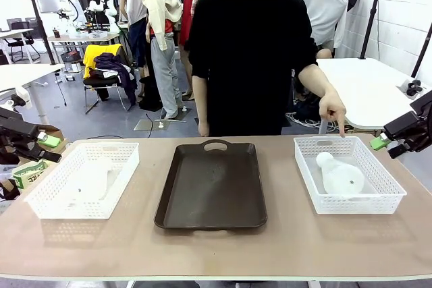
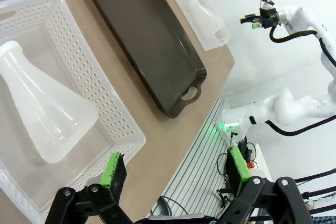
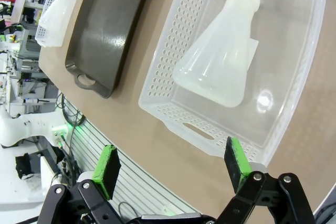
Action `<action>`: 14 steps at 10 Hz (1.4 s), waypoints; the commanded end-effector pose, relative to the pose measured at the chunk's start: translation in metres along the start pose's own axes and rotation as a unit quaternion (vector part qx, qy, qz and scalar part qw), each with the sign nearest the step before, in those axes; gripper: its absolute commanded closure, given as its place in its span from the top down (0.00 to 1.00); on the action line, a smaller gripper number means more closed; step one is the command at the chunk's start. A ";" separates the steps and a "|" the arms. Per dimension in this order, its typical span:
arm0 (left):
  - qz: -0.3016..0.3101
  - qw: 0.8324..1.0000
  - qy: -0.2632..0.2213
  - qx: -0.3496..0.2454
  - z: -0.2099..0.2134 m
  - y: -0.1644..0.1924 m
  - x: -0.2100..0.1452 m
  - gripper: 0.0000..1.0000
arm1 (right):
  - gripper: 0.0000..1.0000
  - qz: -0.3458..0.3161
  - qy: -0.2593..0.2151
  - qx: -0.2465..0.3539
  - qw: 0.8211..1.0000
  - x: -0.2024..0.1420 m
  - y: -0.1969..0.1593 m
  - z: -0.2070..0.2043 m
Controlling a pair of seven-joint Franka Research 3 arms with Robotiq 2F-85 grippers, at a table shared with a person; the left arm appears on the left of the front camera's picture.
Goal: Prepare the laboratory tools.
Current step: Pick up the Big flask that the person points to.
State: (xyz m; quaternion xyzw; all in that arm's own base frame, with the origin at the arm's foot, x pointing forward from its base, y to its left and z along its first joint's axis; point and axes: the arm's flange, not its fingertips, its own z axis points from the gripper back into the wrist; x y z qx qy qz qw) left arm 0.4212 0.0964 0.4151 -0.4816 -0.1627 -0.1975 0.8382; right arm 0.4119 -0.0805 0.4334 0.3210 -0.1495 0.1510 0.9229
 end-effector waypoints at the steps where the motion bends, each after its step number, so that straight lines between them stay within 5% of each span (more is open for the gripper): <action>1: -0.001 1.000 0.000 -0.001 0.002 -0.001 -0.001 1.00 | 1.00 0.000 -0.004 0.009 1.000 0.000 0.001 0.000; 10: -0.001 1.000 0.000 -0.001 0.002 -0.001 -0.001 1.00 | 1.00 0.008 0.013 -0.002 1.000 0.010 0.007 0.011; 14: -0.001 1.000 0.000 -0.001 0.002 -0.001 -0.001 1.00 | 1.00 0.021 0.008 -0.130 0.991 0.063 0.053 0.013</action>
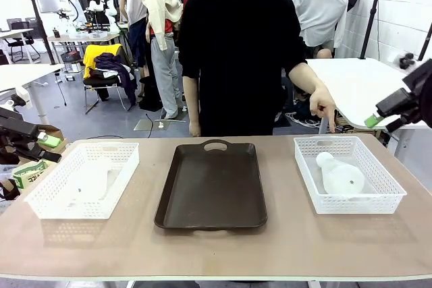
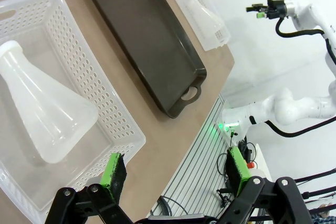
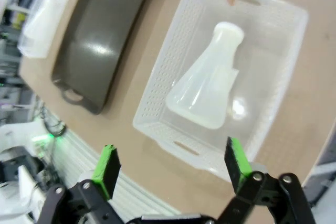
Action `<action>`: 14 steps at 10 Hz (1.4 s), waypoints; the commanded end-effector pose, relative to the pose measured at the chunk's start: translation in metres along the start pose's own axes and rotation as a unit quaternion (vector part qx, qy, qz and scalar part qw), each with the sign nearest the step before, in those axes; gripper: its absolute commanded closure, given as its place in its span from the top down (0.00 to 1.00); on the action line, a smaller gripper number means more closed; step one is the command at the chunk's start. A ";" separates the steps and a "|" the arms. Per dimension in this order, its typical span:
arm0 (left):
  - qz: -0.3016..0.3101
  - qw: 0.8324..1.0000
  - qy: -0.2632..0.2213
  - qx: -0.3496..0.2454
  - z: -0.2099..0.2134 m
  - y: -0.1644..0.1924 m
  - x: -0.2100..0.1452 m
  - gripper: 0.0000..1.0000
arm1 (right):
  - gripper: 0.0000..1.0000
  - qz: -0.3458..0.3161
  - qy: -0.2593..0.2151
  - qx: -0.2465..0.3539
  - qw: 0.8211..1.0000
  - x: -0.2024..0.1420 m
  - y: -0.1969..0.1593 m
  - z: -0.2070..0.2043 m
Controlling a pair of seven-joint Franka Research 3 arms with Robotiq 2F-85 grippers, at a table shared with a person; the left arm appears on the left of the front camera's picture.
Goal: Prepare the laboratory tools.
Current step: Pick up the Big flask that the person points to.
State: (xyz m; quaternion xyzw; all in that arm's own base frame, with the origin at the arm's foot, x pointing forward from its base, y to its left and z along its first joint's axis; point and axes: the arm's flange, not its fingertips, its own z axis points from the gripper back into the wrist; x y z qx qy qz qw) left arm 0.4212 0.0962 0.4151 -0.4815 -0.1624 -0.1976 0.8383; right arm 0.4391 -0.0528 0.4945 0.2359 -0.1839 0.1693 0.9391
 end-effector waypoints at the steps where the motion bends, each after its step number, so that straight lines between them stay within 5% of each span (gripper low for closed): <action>1: -0.001 1.000 0.000 -0.001 0.002 -0.001 -0.001 1.00 | 1.00 -0.014 0.042 -0.081 0.996 0.031 0.024 -0.024; 6: -0.001 1.000 0.000 -0.001 0.002 -0.001 -0.001 1.00 | 1.00 -0.035 0.105 -0.237 0.965 0.070 0.057 -0.128; 14: -0.001 1.000 0.000 -0.001 0.002 -0.001 -0.001 1.00 | 1.00 -0.060 0.193 -0.244 0.949 0.096 0.008 -0.215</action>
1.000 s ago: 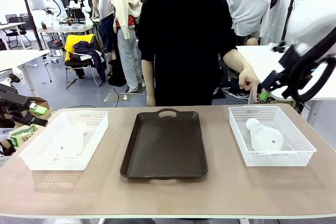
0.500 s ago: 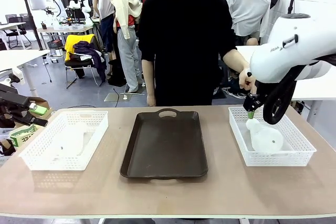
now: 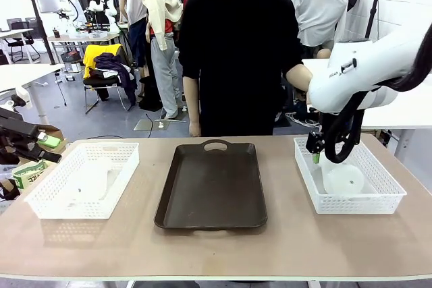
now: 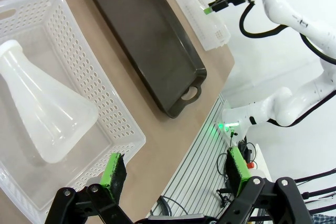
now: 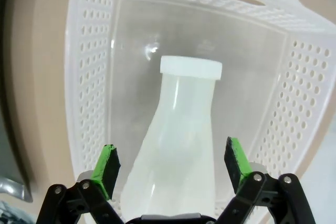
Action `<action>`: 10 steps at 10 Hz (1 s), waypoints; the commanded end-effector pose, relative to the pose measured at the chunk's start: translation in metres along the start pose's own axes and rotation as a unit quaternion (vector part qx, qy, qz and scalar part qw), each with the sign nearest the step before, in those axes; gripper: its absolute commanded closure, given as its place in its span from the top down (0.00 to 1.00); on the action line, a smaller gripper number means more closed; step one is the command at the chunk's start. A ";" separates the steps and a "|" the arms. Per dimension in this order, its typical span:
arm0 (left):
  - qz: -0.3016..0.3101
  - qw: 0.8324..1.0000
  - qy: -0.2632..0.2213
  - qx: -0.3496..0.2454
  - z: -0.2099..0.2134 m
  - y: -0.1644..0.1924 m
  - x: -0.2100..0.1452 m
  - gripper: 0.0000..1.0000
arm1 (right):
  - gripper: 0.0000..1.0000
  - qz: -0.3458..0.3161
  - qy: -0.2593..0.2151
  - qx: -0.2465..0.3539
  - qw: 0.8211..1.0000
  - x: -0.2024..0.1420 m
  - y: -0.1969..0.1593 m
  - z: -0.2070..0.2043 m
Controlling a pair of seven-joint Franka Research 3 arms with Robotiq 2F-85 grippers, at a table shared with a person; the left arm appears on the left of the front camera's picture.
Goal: Prepare the laboratory tools.
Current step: Pick up the Big flask that the person points to.
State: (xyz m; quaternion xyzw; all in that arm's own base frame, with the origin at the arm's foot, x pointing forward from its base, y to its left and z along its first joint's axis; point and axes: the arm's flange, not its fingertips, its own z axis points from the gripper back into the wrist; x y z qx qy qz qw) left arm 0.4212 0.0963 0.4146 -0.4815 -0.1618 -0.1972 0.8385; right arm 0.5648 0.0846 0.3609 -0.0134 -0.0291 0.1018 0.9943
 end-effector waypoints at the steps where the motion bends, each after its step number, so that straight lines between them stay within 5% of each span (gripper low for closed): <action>1: -0.002 1.000 0.000 -0.001 0.002 -0.001 -0.001 1.00 | 1.00 -0.004 0.015 -0.016 1.000 0.015 -0.006 -0.004; 8: -0.002 1.000 0.000 -0.001 0.002 -0.001 -0.001 1.00 | 1.00 -0.022 0.040 0.006 0.999 0.027 -0.019 -0.031; 10: -0.002 1.000 0.000 -0.001 0.002 -0.001 -0.001 1.00 | 0.67 -0.019 0.035 0.007 0.999 0.026 -0.016 -0.029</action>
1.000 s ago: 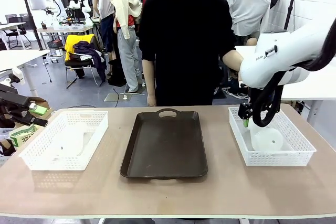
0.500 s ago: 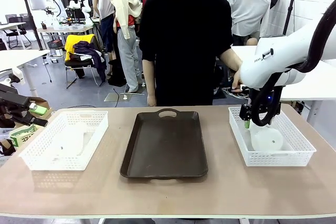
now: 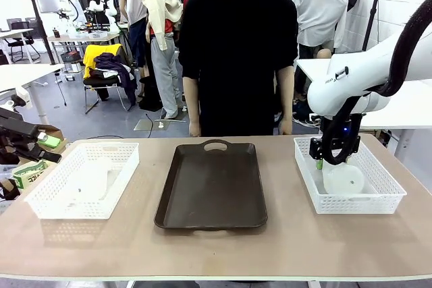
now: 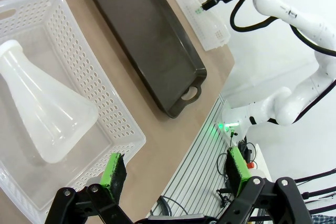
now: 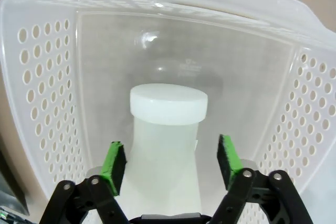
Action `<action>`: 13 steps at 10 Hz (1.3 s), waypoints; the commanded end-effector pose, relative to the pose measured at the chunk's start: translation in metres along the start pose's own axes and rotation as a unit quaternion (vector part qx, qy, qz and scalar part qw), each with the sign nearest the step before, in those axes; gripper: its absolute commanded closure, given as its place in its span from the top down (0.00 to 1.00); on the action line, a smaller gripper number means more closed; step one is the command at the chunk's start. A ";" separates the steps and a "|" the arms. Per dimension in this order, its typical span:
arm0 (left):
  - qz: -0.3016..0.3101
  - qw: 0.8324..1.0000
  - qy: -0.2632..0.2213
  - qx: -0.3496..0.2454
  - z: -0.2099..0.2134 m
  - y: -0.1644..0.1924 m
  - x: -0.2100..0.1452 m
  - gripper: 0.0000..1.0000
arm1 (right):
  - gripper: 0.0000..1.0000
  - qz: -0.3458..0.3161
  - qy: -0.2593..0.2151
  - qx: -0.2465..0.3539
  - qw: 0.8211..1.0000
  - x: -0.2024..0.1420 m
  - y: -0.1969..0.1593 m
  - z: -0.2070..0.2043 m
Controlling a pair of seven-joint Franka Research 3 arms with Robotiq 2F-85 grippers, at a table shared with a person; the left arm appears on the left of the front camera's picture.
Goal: Prepare the laboratory tools.
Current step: Pick up the Big flask that the person points to.
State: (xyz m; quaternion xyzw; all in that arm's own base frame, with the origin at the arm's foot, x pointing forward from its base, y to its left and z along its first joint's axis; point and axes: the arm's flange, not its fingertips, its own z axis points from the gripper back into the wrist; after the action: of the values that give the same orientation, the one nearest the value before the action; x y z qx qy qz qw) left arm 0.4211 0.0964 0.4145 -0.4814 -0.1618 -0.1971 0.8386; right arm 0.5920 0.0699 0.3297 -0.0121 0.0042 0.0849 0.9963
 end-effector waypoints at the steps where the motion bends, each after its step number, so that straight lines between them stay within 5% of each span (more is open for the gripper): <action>1: -0.002 1.000 0.000 -0.001 0.002 -0.001 0.000 1.00 | 0.50 -0.004 0.000 0.003 1.000 0.002 0.004 0.006; 4: -0.002 1.000 0.000 -0.001 0.002 -0.001 0.000 1.00 | 0.00 -0.009 0.005 -0.005 1.000 0.001 0.006 0.007; 13: -0.002 1.000 0.000 -0.001 0.002 -0.001 0.000 1.00 | 0.00 -0.003 0.000 -0.001 1.000 -0.001 0.005 0.004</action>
State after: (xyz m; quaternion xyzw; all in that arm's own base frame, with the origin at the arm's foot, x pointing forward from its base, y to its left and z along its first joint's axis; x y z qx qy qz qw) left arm 0.4211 0.0964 0.4146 -0.4814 -0.1618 -0.1970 0.8386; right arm 0.5907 0.0747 0.3334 -0.0129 0.0041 0.0814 0.9966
